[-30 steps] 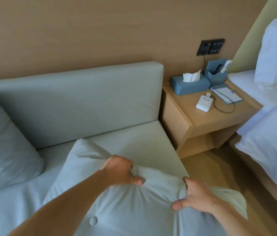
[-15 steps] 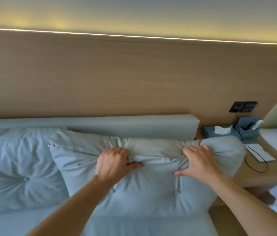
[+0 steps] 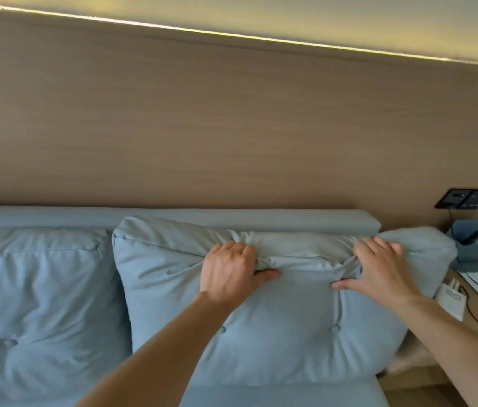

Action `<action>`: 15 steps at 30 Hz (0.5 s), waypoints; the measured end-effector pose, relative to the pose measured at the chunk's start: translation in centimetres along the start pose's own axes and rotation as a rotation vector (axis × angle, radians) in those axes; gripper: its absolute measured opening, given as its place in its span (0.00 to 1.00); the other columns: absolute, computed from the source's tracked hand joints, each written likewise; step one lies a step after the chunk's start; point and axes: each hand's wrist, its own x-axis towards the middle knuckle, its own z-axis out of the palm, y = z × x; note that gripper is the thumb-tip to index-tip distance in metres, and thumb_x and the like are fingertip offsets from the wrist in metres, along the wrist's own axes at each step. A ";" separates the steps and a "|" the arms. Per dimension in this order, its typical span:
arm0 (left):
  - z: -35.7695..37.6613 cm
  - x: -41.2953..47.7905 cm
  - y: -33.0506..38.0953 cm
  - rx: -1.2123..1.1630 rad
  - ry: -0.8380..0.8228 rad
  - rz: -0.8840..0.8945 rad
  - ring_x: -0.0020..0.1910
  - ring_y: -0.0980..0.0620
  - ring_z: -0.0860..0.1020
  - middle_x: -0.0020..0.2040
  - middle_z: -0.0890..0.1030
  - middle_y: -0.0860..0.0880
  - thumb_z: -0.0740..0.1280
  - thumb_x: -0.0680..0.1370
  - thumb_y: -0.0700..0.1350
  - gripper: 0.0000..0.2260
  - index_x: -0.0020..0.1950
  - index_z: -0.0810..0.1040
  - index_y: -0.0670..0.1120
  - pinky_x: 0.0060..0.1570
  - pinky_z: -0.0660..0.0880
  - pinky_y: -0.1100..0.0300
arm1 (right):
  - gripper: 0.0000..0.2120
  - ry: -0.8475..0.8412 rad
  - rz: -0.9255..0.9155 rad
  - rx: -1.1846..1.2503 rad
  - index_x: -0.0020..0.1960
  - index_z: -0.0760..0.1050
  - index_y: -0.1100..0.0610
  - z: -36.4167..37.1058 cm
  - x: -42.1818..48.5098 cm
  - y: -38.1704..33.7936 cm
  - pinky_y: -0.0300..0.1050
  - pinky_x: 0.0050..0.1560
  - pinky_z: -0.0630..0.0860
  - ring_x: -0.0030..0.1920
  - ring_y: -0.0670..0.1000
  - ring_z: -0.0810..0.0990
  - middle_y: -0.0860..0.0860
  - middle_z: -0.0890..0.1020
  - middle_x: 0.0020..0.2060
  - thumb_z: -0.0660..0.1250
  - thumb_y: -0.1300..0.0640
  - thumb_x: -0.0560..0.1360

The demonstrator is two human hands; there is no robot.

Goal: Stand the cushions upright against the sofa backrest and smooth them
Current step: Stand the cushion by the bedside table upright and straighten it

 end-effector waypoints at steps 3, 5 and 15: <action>1.7 -1.0 -0.7 0.001 0.030 -0.069 0.32 0.42 0.77 0.30 0.76 0.47 0.74 0.69 0.68 0.27 0.34 0.71 0.46 0.34 0.73 0.50 | 0.39 0.016 0.039 -0.017 0.43 0.72 0.57 0.9 1.6 -0.6 0.55 0.47 0.63 0.45 0.60 0.78 0.54 0.79 0.41 0.72 0.24 0.51; 3.3 -2.6 -1.5 0.041 -0.045 -0.130 0.38 0.41 0.76 0.37 0.77 0.47 0.73 0.71 0.66 0.24 0.39 0.73 0.46 0.38 0.72 0.49 | 0.41 -0.092 0.125 -0.006 0.47 0.73 0.56 2.9 1.7 -2.6 0.55 0.51 0.65 0.49 0.60 0.77 0.54 0.78 0.45 0.80 0.30 0.47; -0.1 -4.8 -0.9 -0.002 -0.605 -0.069 0.83 0.49 0.46 0.85 0.49 0.49 0.68 0.77 0.52 0.44 0.85 0.45 0.49 0.80 0.41 0.51 | 0.42 -0.464 0.372 -0.071 0.78 0.52 0.55 3.0 -0.3 -5.3 0.64 0.75 0.56 0.80 0.60 0.51 0.56 0.57 0.78 0.71 0.46 0.74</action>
